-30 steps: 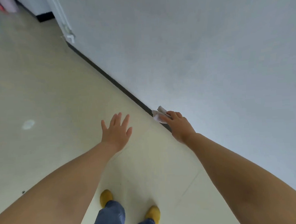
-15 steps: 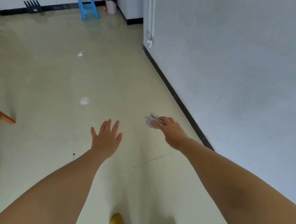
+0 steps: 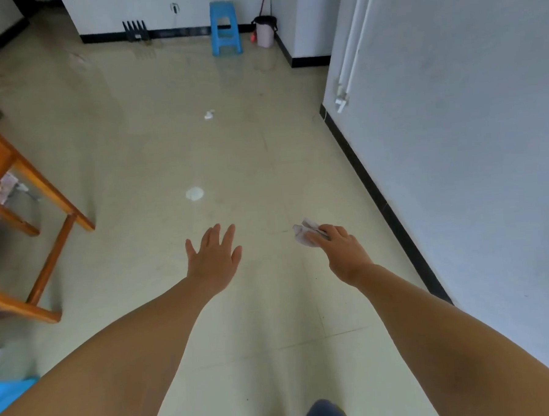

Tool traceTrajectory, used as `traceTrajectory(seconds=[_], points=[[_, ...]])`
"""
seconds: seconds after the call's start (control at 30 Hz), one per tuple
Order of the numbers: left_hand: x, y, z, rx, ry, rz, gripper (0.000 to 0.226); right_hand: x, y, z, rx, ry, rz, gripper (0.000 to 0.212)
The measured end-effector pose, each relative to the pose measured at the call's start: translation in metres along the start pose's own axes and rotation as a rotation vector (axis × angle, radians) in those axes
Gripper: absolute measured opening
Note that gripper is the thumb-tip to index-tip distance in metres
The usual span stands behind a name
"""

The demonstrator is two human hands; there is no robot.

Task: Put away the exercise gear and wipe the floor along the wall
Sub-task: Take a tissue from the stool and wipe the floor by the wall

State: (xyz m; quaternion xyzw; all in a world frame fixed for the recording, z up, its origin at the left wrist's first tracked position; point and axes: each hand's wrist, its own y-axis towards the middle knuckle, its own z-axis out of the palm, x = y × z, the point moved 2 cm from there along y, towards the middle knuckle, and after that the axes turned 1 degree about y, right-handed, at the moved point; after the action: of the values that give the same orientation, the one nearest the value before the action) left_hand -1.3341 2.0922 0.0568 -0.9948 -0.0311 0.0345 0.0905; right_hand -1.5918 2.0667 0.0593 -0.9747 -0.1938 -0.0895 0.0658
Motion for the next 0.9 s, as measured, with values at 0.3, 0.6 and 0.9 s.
traceTrajectory(seconds=[0.3,0.6,0.9], points=[[0.028,0.111,-0.007,0.029,-0.052,-0.026,0.054,-0.004,0.136,-0.006,0.026,-0.053,-0.084,0.077],[0.042,0.305,-0.055,0.001,-0.081,-0.094,0.053,-0.055,0.342,-0.039,0.027,-0.071,-0.124,0.080],[0.100,0.490,-0.088,-0.016,-0.061,-0.149,0.053,-0.058,0.559,-0.063,0.055,-0.117,-0.261,0.084]])
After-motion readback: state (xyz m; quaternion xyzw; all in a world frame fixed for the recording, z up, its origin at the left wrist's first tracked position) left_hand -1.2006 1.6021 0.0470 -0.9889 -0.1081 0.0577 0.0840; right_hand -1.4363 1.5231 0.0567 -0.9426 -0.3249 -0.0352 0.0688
